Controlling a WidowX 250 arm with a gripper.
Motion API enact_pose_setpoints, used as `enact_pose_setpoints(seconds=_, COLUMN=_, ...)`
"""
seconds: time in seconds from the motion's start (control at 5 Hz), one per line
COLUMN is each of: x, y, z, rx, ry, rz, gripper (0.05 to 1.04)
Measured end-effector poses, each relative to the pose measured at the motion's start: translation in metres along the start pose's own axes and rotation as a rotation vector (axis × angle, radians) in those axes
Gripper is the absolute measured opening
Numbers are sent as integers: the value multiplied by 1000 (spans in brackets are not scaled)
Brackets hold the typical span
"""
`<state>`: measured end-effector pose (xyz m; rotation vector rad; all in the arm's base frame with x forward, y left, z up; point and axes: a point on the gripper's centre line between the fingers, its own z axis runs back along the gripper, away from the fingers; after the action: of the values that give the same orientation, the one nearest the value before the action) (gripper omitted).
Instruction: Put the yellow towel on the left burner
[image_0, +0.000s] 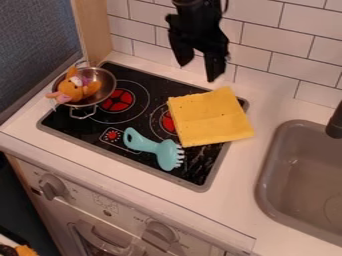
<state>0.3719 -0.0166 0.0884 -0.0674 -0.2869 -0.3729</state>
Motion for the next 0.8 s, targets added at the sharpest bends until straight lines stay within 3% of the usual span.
enact_pose_setpoints(seconds=0.4, x=-4, y=-22, z=-34, rx=-43, ry=78, rz=-64, gripper=1001)
enact_pose_setpoints(seconds=0.8, x=-11, y=-20, z=-59, rx=-31, ry=150, rz=-78, gripper=1001)
